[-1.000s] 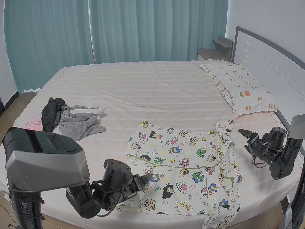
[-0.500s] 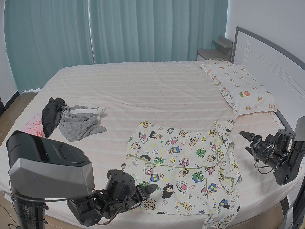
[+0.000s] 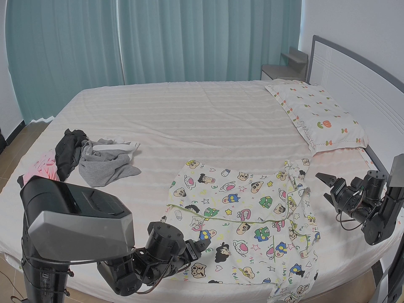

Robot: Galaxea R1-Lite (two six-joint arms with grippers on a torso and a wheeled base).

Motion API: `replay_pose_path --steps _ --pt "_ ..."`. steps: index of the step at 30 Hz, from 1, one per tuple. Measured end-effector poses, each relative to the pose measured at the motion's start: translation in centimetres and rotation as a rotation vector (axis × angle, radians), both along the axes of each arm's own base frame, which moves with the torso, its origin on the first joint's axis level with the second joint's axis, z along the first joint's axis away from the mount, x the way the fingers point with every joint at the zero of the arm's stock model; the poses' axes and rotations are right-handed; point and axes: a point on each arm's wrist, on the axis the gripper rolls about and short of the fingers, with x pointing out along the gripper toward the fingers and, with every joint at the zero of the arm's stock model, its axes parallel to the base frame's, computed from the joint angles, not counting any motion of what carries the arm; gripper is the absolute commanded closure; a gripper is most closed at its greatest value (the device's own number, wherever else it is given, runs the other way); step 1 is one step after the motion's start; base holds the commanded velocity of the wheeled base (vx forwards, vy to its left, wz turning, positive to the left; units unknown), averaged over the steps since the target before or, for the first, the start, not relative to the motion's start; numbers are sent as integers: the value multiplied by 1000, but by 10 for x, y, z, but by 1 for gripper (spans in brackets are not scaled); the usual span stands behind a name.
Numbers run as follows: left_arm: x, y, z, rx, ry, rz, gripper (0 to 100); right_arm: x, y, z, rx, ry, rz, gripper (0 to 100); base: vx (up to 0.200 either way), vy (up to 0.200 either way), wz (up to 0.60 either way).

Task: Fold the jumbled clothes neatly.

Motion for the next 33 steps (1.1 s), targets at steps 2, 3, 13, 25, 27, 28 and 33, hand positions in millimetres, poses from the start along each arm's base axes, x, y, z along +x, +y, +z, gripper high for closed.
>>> replay_pose_path --steps 2,3,13,25,27,28,33 --pt "1 0 -1 14 -12 24 100 0 0 0 0 0 0 0 0 0 0" --pt "3 1 -1 21 -18 36 100 0 0 0 0 0 1 0 0 0 0" --pt "6 6 -3 103 -70 161 100 0 0 0 0 1 1 0 0 0 0" --pt "31 17 14 113 -318 266 100 0 2 0 0 2 5 0 0 0 0" --pt "36 21 13 122 -358 271 100 -1 2 0 0 3 8 0 0 0 0" --pt "38 24 11 134 -373 274 100 -1 3 0 0 4 9 0 0 0 0" --pt "47 38 -6 205 -397 284 100 -1 4 -1 0 4 12 0 0 0 0"
